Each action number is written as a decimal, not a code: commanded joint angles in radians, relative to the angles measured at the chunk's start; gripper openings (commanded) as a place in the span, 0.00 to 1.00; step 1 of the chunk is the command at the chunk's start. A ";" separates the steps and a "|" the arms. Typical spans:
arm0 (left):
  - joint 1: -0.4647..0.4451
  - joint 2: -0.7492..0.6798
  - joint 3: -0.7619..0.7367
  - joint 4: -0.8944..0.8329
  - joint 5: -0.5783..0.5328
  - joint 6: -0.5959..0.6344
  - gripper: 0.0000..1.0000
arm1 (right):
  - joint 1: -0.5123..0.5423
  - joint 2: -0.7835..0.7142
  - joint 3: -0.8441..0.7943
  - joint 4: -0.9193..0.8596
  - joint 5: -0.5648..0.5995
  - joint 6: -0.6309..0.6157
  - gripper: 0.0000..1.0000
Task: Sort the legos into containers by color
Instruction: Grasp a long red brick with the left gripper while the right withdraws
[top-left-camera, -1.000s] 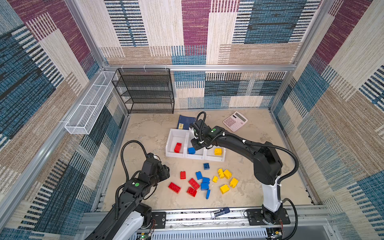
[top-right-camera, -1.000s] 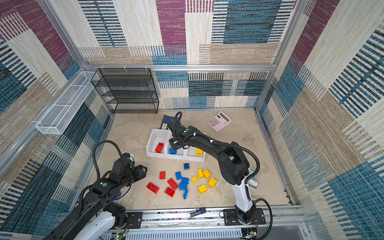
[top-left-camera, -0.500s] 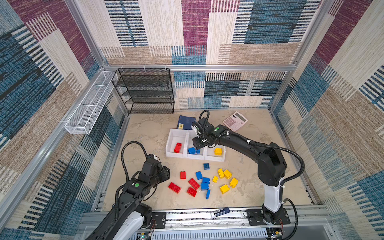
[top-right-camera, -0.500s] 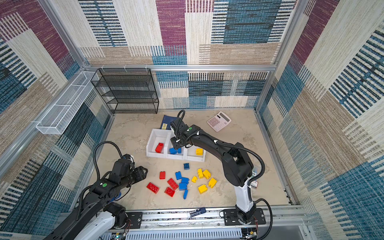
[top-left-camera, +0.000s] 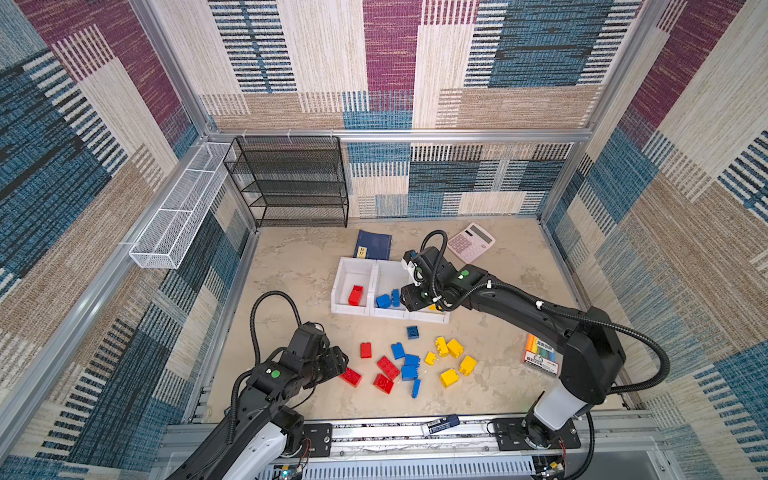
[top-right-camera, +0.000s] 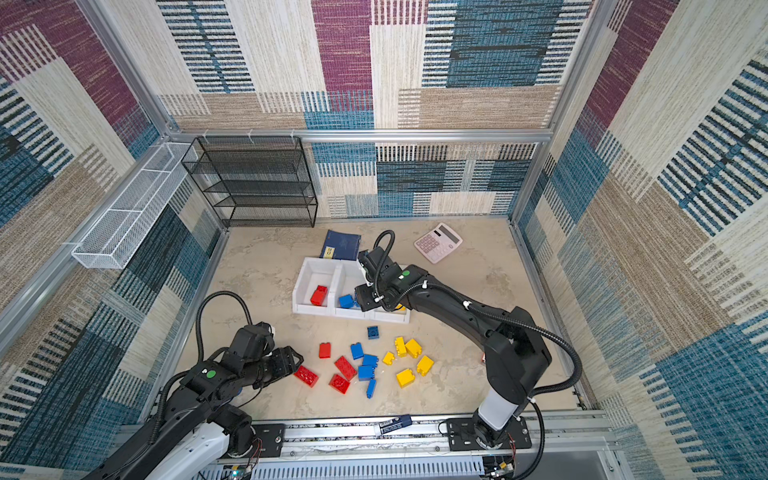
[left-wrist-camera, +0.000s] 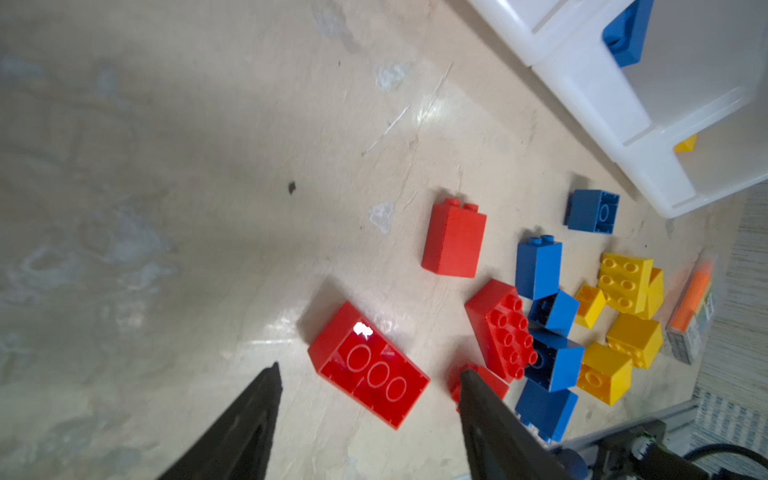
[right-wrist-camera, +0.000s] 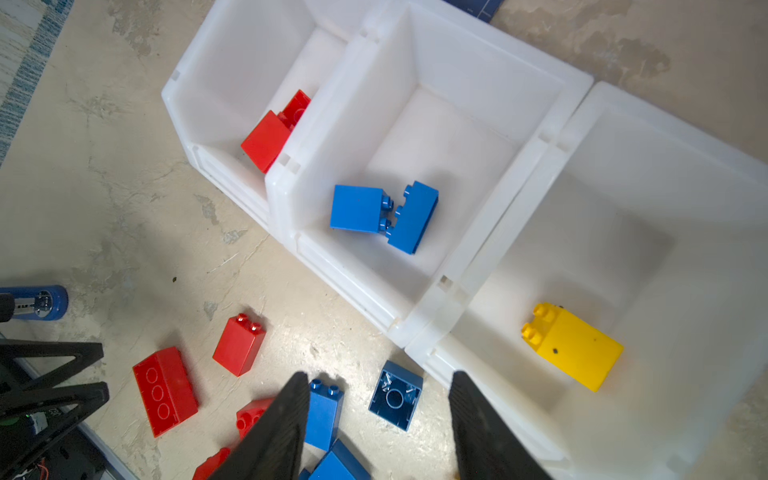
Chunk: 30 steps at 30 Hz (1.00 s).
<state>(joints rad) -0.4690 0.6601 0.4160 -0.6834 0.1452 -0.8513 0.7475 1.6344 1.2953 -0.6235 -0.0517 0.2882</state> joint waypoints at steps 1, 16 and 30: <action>-0.025 -0.020 -0.032 0.009 0.054 -0.107 0.71 | 0.001 -0.030 -0.047 0.060 -0.018 0.045 0.57; -0.063 0.202 -0.036 0.261 0.075 -0.135 0.71 | 0.001 -0.081 -0.129 0.083 -0.009 0.075 0.57; -0.174 0.448 0.113 0.201 -0.085 -0.029 0.68 | 0.001 -0.114 -0.173 0.089 -0.004 0.098 0.57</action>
<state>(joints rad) -0.6228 1.1027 0.5194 -0.4377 0.1272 -0.9161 0.7475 1.5314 1.1316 -0.5629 -0.0593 0.3672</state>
